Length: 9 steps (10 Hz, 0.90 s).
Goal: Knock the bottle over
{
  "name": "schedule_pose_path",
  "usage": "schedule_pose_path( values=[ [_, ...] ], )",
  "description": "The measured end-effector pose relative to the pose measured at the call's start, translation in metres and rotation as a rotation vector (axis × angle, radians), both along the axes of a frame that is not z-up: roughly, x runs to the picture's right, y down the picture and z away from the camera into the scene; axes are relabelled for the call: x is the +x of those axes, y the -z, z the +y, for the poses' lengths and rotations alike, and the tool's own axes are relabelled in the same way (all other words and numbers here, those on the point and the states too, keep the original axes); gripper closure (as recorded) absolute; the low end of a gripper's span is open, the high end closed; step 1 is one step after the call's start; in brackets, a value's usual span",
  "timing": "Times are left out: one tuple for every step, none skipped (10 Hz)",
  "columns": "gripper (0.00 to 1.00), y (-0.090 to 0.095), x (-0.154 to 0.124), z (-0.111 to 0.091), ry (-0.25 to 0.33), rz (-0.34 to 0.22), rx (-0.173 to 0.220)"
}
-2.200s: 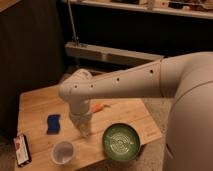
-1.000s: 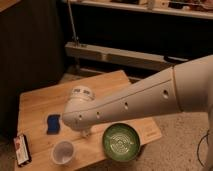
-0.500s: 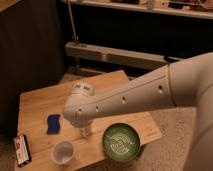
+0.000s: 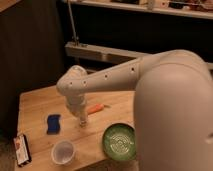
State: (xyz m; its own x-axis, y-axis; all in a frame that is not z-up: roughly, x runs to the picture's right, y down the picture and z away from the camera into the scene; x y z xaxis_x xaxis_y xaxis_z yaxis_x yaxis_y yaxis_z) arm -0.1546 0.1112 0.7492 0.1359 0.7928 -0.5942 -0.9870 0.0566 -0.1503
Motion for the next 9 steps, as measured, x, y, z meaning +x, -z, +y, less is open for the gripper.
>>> schedule_pose_path(
  values=[
    [0.98,-0.014,-0.008,-0.015,-0.011,0.013,-0.005],
    [0.98,-0.026,-0.009,-0.029,-0.027,0.033,0.003],
    [0.98,-0.033,-0.007,-0.039,-0.044,0.054,0.024],
    [0.98,-0.035,-0.007,-0.045,-0.06,0.063,0.034],
    [0.98,-0.036,-0.006,-0.049,-0.07,0.068,0.043],
    [0.98,-0.036,-0.007,-0.053,-0.075,0.069,0.048],
    [0.97,-0.036,-0.008,-0.056,-0.081,0.069,0.052],
    [0.96,-0.036,-0.007,-0.058,-0.08,0.067,0.054],
    [0.96,-0.036,-0.007,-0.057,-0.078,0.067,0.05]
  ],
)
